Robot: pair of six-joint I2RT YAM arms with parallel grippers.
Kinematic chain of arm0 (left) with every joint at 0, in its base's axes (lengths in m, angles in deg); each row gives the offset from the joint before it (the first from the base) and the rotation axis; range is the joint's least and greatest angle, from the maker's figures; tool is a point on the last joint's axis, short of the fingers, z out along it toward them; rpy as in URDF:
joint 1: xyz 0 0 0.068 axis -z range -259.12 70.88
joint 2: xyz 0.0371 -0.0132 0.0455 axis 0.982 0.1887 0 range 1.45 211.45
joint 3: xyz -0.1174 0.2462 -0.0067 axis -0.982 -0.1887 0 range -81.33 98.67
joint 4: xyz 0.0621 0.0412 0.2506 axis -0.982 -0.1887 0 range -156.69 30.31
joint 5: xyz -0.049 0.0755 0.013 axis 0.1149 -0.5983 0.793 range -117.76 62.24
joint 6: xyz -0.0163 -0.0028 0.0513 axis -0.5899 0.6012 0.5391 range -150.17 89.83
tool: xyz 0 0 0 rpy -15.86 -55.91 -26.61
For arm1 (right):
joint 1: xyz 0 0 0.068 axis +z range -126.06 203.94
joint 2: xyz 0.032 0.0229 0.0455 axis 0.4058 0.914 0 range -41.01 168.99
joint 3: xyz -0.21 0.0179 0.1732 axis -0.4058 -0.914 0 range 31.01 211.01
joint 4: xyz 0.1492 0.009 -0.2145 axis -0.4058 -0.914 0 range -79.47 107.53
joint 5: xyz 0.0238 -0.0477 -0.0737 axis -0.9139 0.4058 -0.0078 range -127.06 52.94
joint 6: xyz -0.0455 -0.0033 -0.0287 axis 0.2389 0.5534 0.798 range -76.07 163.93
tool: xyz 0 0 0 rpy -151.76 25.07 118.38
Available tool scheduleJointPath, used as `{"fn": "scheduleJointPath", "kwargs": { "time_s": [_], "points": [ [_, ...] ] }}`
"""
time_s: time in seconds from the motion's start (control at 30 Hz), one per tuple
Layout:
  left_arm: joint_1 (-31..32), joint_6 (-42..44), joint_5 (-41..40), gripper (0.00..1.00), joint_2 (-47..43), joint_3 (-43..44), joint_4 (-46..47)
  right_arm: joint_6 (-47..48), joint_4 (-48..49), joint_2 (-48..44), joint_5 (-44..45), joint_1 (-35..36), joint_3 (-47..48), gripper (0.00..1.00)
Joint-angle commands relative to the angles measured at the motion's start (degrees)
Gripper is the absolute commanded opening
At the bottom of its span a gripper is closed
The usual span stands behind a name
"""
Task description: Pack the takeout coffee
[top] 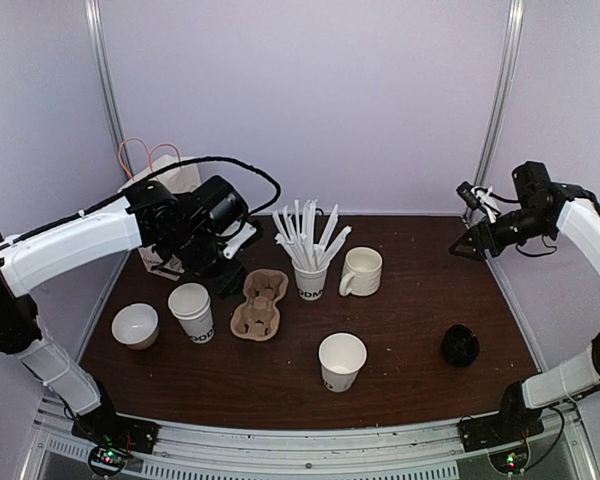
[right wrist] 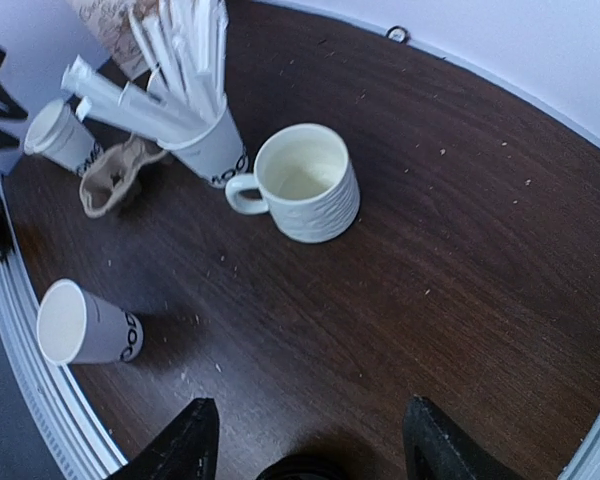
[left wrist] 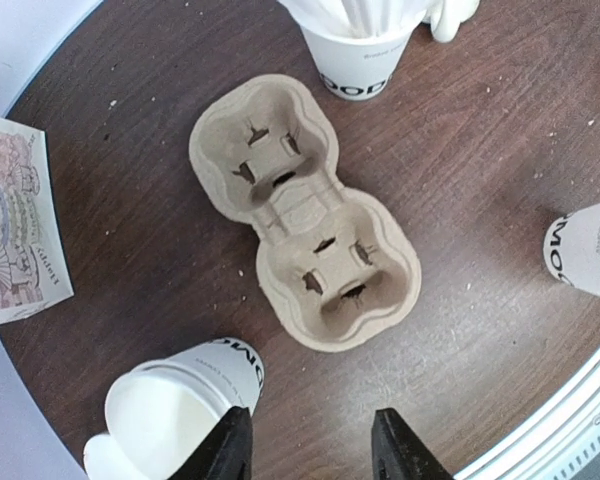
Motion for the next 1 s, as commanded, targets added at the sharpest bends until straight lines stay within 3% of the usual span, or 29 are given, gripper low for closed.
{"fn": "scheduleJointPath", "kwargs": {
  "time_s": [0.0, 0.2, 0.33, 0.67, 0.97],
  "points": [
    [-0.06, 3.3, 1.65, 0.43, -3.99, 0.6, -5.18, 11.9, -8.52, -1.44, 6.35, 5.87, -4.29, 0.64],
    [3.6, 7.8, 3.9, 0.43, -5.33, 0.48, -3.56, 20.96, -12.44, -2.3, 23.93, 12.48, -13.5, 0.7],
    [5.06, 7.83, 4.42, 0.43, -3.78, 0.35, -0.81, 22.5, -11.47, -3.9, 30.85, 13.37, -19.55, 0.62],
    [5.45, 7.66, 4.65, 0.44, -0.59, -0.11, 2.43, 27.2, -11.43, -7.79, 30.84, 16.19, -28.21, 0.67],
    [5.42, 7.4, 3.76, 0.44, -0.09, -0.13, 3.32, 26.08, -6.67, -5.14, 31.05, 18.81, -30.14, 0.56]
  ]
}}
